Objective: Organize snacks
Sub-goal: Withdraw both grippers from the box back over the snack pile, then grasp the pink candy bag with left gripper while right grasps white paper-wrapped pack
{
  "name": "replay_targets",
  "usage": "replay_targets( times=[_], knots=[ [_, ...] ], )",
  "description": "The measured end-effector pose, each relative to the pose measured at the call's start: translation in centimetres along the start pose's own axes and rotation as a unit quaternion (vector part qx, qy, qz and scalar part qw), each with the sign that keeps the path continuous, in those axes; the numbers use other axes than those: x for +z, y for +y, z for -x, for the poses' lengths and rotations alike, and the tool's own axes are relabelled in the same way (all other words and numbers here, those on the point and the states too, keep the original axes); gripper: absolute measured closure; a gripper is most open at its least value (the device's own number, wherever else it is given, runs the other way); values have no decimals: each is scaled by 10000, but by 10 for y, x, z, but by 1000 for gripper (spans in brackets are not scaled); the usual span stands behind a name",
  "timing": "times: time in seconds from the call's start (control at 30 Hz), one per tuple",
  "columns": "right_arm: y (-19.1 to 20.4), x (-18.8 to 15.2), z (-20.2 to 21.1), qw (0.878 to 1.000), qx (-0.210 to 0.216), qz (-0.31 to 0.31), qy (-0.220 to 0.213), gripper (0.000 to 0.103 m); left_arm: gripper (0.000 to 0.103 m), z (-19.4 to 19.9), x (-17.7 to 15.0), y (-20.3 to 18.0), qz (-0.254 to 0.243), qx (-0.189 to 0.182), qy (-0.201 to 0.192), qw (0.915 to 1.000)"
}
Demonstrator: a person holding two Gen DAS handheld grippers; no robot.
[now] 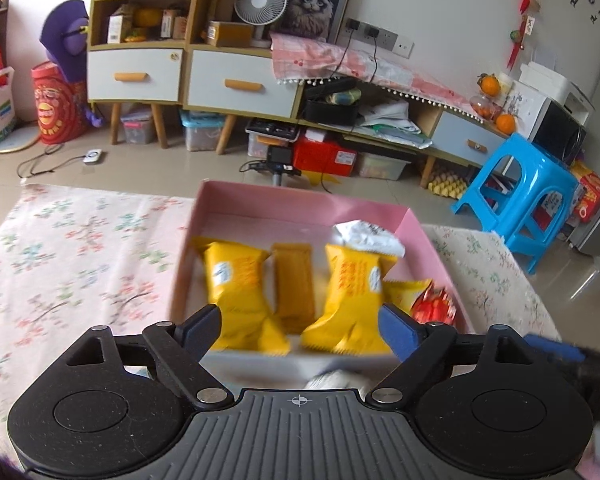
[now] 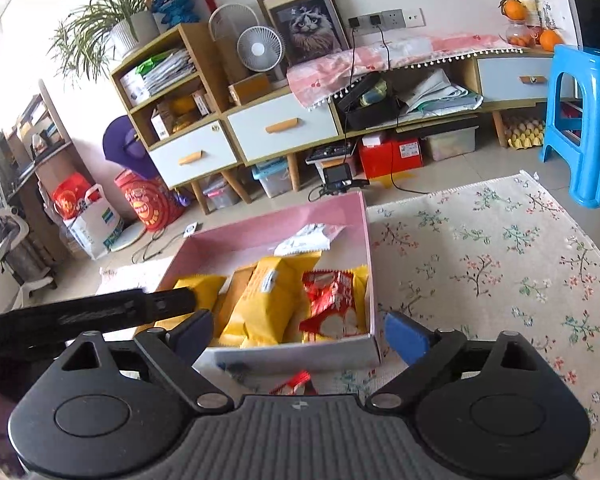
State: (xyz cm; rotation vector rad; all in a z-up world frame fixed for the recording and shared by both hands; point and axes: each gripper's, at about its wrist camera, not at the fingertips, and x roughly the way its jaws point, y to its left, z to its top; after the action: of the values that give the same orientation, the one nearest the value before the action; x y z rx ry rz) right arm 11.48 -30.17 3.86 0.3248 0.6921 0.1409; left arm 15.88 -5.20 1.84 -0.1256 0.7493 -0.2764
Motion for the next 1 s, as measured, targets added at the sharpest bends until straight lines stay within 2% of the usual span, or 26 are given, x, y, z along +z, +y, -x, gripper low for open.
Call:
replay_targets(
  times=[0.2, 0.47, 0.6, 0.77, 0.9, 1.0],
  knots=[
    [8, -9, 11, 9997, -130, 183, 37, 13, 15, 23, -30, 17, -179, 180, 83, 9996],
    [14, -23, 26, 9971, -404, 647, -40, 11, 11, 30, -63, 36, -488, 281, 219, 9982],
    [8, -28, 28, 9965, -529, 647, -16, 11, 10, 34, -68, 39, -356, 62, 304, 9989],
    [0, -35, 26, 9965, -663, 478, 156, 10, 9, 37, -87, 36, -237, 8, 448, 9987],
    [-2, -49, 23, 9939, -801, 662, 358, 10, 9, 32, -99, 27, -328, 3, 653, 9973],
    [-6, -60, 21, 9909, -906, 890, 445, 10, 8, 31, -101, 24, -362, -14, 668, 9971]
  ],
)
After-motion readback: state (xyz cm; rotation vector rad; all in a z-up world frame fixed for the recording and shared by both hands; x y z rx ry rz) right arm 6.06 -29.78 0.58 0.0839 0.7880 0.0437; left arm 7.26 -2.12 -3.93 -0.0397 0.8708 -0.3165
